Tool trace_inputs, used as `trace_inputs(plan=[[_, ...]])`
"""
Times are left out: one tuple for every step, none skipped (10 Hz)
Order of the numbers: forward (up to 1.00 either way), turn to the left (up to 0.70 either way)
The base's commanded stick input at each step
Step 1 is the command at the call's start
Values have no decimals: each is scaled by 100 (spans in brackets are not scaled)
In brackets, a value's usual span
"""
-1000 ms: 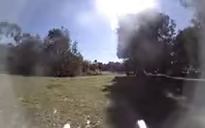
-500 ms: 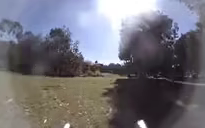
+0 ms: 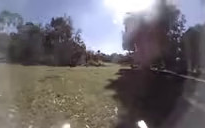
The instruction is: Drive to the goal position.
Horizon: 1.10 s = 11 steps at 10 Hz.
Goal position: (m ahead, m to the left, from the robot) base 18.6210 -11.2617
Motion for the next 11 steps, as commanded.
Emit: trace_inputs(plan=[[70,-27],[70,-27],[70,-18],[70,-3],[70,0],[70,0],[70,0],[70,0],[70,0],[70,0],[70,0]])
